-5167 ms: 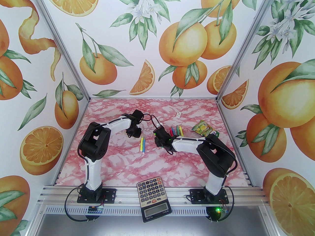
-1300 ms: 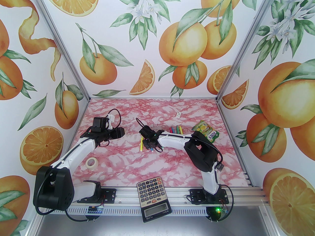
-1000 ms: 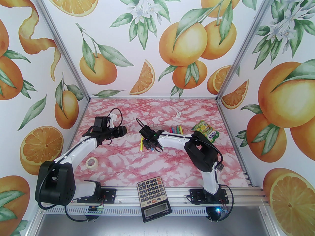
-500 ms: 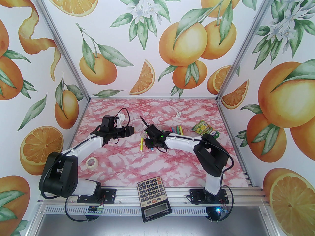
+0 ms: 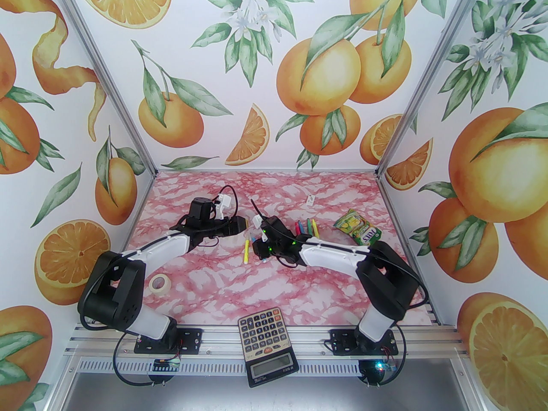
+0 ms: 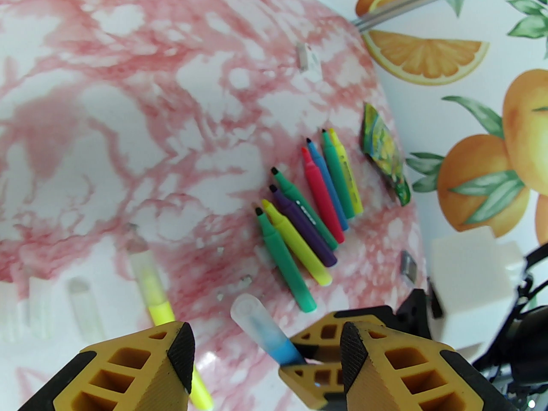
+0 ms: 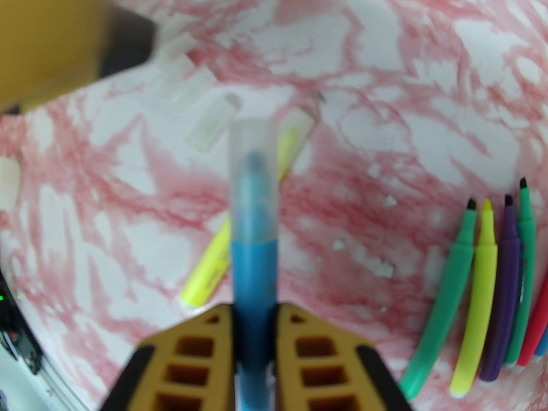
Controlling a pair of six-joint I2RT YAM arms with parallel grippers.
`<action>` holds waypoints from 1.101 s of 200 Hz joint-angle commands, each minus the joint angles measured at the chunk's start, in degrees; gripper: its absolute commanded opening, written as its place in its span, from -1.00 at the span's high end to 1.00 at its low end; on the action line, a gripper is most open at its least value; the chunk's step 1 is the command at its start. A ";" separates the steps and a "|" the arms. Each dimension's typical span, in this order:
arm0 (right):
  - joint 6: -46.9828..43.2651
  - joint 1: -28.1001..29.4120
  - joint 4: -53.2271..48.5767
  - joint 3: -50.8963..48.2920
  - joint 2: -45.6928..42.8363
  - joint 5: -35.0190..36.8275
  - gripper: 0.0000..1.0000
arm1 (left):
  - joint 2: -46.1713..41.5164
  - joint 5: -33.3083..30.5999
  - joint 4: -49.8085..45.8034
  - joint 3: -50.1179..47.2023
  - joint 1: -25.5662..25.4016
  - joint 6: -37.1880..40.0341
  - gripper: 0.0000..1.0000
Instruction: Open the pen caps
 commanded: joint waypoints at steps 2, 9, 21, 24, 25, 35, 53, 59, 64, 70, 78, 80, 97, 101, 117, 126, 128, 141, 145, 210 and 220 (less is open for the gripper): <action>-0.47 -0.29 5.09 -1.55 -3.02 -1.36 0.67 | 0.94 2.14 3.66 2.13 -0.59 -2.24 -0.18; -0.60 -0.25 5.38 -1.86 -3.48 -1.40 0.67 | 1.14 2.29 3.67 2.28 -0.75 -2.31 -0.17; -0.68 -0.20 6.14 -2.43 -4.16 -1.40 0.67 | 1.40 2.80 3.73 2.55 -1.09 -2.39 -0.17; -0.69 -0.18 6.33 -2.56 -4.37 -1.48 0.67 | 1.49 2.86 3.75 2.63 -1.13 -2.41 -0.17; -0.73 -0.21 6.37 -2.57 -4.41 -1.48 0.67 | 1.50 2.87 3.80 2.63 -1.18 -2.42 -0.16; -0.75 -0.18 7.12 -2.95 -4.85 -1.70 0.67 | 1.83 3.51 4.17 2.81 -1.55 -2.59 -0.15; -0.93 -0.23 7.78 -3.28 -5.22 -2.26 0.67 | 2.24 4.58 4.87 3.18 -2.18 -3.10 -0.13; -1.03 -0.21 7.81 -3.29 -5.25 -2.36 0.68 | 2.37 4.88 5.22 3.37 -2.40 -3.29 -0.12; -1.08 -0.14 7.88 -3.29 -5.32 -2.44 0.68 | 2.46 5.11 5.46 3.41 -2.54 -3.50 -0.12; -1.12 -0.08 7.95 -3.29 -5.36 -2.52 0.68 | 2.60 5.30 5.72 3.60 -2.71 -3.71 -0.10; -1.21 -0.05 8.15 -3.37 -5.36 -2.54 0.68 | 2.87 5.55 5.86 3.78 -2.94 -3.90 -0.08; -1.21 0.00 8.16 -3.35 -5.44 -2.61 0.68 | 2.91 5.63 5.86 3.85 -2.97 -3.97 -0.07; -1.39 0.03 8.69 -3.64 -5.82 -2.45 0.68 | 3.54 6.17 5.94 4.46 -3.41 -4.09 -0.01; -1.40 0.10 8.89 -3.80 -5.89 -2.38 0.68 | 3.66 6.28 5.95 4.48 -3.51 -4.23 0.00; -1.39 0.04 9.21 -4.04 -6.19 -2.03 0.68 | 4.02 6.68 6.03 4.82 -3.73 -4.25 0.05; -1.44 0.10 9.30 -4.21 -6.37 -1.76 0.68 | 4.19 6.79 6.04 5.00 -3.93 -4.33 0.08; -1.40 0.06 9.34 -4.25 -6.37 -1.69 0.68 | 4.23 6.82 6.04 5.01 -3.97 -4.28 0.09; -1.45 0.10 9.56 -4.40 -6.55 -1.51 0.68 | 4.41 7.02 5.95 5.18 -4.04 -4.29 0.12; -1.47 0.08 9.66 -4.42 -6.59 -1.44 0.68 | 4.46 7.01 5.89 5.19 -4.04 -4.28 0.12; -1.30 0.10 10.61 -4.72 -6.46 -1.53 0.68 | 4.76 7.45 5.51 5.64 -4.22 -4.20 0.39; -1.30 0.06 10.68 -4.73 -6.46 -1.34 0.68 | 4.79 7.54 5.43 5.72 -4.22 -4.30 0.46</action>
